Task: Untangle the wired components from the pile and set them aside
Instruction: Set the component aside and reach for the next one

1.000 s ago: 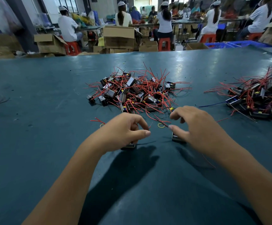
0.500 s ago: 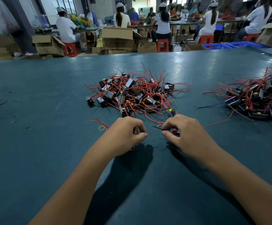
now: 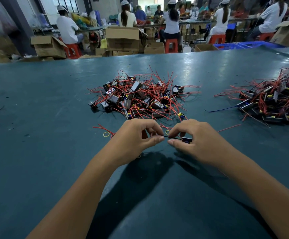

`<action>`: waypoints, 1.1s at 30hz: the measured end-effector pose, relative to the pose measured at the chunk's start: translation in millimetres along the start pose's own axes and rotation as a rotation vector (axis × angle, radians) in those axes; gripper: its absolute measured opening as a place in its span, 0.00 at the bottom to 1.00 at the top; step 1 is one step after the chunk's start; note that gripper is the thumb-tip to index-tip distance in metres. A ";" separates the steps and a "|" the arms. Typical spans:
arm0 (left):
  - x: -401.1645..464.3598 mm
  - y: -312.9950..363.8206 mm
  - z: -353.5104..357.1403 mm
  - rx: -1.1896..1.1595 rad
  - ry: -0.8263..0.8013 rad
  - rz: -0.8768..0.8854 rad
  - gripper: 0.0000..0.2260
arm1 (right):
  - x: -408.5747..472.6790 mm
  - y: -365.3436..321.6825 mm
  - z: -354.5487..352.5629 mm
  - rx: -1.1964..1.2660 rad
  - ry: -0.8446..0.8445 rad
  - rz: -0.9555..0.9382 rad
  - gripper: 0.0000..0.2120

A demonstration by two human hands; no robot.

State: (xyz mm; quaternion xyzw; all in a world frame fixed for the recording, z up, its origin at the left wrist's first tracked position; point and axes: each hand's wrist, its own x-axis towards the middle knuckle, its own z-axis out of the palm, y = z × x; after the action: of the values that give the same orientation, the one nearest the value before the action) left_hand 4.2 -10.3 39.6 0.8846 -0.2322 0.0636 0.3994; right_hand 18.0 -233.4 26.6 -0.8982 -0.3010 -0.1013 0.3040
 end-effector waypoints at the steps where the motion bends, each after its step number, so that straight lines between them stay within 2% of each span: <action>1: 0.7 0.4 -0.1 0.005 0.006 0.008 0.02 | -0.1 -2.6 0.8 0.027 0.005 -0.019 0.04; 11: 0.1 -1.0 -14.4 0.038 0.007 -0.053 0.07 | -1.0 -9.5 -0.3 0.052 0.028 -0.025 0.04; 14: -0.4 -1.8 -17.2 0.032 0.024 -0.057 0.07 | -1.6 -10.0 1.6 0.046 0.018 -0.010 0.05; 17: 1.6 -10.7 -27.6 -0.020 0.122 -0.105 0.06 | -2.2 -7.0 -1.1 0.076 0.076 0.044 0.07; 19: 0.6 -19.5 -36.3 -0.038 0.097 -0.165 0.03 | -2.3 -5.3 -2.4 0.109 0.088 0.074 0.08; 21: -1.4 -26.6 -40.0 -0.019 0.003 -0.224 0.01 | -3.1 -6.0 -0.4 0.096 0.033 0.077 0.08; 25: -1.9 -32.1 -34.2 0.195 -0.141 -0.277 0.06 | -5.6 -12.7 7.0 -0.022 -0.109 0.048 0.05; 28: -0.4 -29.3 -30.2 0.245 -0.133 -0.247 0.01 | -4.1 -12.4 4.2 -0.112 -0.165 0.006 0.05; 33: 0.3 -26.8 -26.6 0.344 -0.109 -0.211 0.06 | -3.5 -7.5 -9.5 -0.126 -0.224 -0.021 0.04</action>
State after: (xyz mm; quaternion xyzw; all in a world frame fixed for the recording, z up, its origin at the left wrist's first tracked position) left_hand 18.7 24.5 39.4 0.9613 -0.1456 0.0121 0.2337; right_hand 10.7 -236.1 36.6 -0.9180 -0.3354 -0.0223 0.2104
